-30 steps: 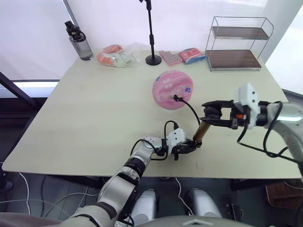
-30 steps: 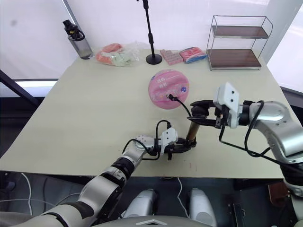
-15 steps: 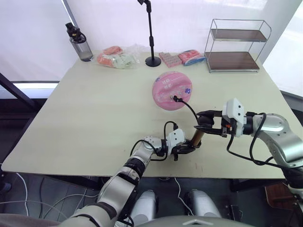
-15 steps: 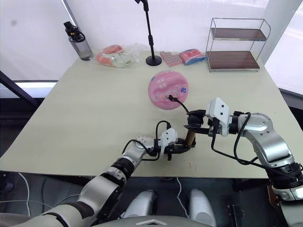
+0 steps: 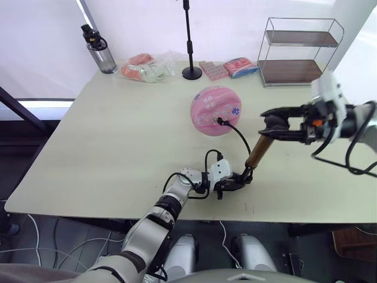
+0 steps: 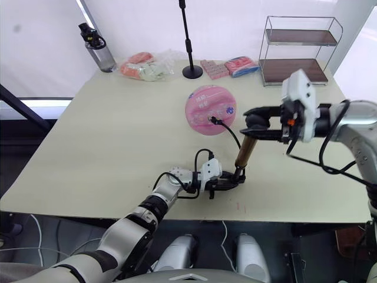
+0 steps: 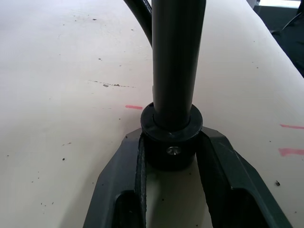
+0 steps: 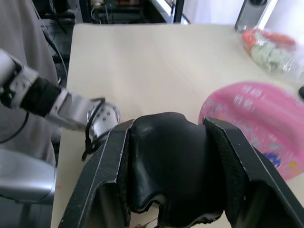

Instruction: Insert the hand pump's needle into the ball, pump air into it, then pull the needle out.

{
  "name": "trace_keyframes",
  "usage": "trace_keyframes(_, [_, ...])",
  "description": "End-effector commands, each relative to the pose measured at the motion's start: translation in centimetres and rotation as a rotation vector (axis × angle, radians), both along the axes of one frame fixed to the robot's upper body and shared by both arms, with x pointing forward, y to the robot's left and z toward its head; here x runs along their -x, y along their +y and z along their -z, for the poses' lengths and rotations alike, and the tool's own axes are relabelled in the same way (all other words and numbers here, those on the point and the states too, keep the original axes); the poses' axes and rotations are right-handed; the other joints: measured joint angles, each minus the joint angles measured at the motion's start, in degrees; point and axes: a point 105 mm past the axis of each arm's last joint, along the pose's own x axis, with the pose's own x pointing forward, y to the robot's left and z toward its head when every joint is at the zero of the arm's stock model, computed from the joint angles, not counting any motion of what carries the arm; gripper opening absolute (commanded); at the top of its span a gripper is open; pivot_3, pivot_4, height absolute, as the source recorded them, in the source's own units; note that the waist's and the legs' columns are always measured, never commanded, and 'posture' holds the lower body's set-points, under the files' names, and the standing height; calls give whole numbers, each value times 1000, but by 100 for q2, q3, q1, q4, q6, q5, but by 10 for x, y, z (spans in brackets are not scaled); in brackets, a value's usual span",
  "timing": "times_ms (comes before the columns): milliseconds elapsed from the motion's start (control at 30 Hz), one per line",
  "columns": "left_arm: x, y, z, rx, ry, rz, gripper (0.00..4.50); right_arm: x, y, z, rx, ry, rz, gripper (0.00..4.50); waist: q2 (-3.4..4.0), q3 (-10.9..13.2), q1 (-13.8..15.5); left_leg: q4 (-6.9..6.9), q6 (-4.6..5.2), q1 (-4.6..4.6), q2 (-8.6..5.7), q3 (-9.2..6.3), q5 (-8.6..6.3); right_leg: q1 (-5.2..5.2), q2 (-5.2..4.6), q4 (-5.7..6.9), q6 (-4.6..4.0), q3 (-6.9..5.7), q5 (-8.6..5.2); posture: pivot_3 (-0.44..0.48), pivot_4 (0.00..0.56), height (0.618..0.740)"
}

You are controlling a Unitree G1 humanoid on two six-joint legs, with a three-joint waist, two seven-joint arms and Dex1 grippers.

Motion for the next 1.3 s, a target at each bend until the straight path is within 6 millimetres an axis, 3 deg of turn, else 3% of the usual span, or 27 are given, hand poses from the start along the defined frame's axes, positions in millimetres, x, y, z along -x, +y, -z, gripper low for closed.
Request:
trace_keyframes(33, [27,36,55,-173,191,-40,1087,11,-4,-42,-64,-108,-16,1796,1,1,-2,-1,0,-1,0,0,0,0,0,0,0,0,0,0,150,731])
trace_keyframes(133, [27,37,55,-172,190,-43,1087,14,-5,-57,-82,-127,-17,1796,5,3,-9,0,0,0,0,3,0,-1,-1,0,1,2,0,0,150,731])
trace_keyframes(300, [26,38,55,-174,189,-44,1087,15,-5,-57,-74,-119,-13,1796,3,9,-7,0,0,-1,1,3,0,-2,-1,1,0,2,0,0,150,731])
trace_keyframes(533, [27,38,55,-175,192,-43,1087,7,6,15,79,-18,-14,1796,0,3,-19,-1,0,2,3,3,0,0,3,1,0,1,0,0,150,731])
trace_keyframes(867, [25,36,55,-172,187,-49,1087,-13,3,112,229,9,49,1796,-35,-25,-30,1,0,23,6,6,0,18,6,3,1,3,1,0,150,731])
trace_keyframes(1100, [26,36,55,-169,190,-56,1087,-15,0,156,230,43,84,1796,-52,-41,-37,-2,-1,52,8,10,0,39,7,5,1,9,0,0,150,731])
trace_keyframes(1200, [26,36,55,-168,190,-57,1087,-17,0,154,208,37,90,1796,-73,-49,-42,-7,-1,80,15,15,-1,58,11,5,-1,13,-1,0,150,731])
trace_keyframes(1300, [26,36,56,-169,190,-58,1087,-21,4,119,110,5,88,1796,-72,-49,-43,-8,-3,92,21,14,-2,67,12,5,-4,14,-3,0,150,731])
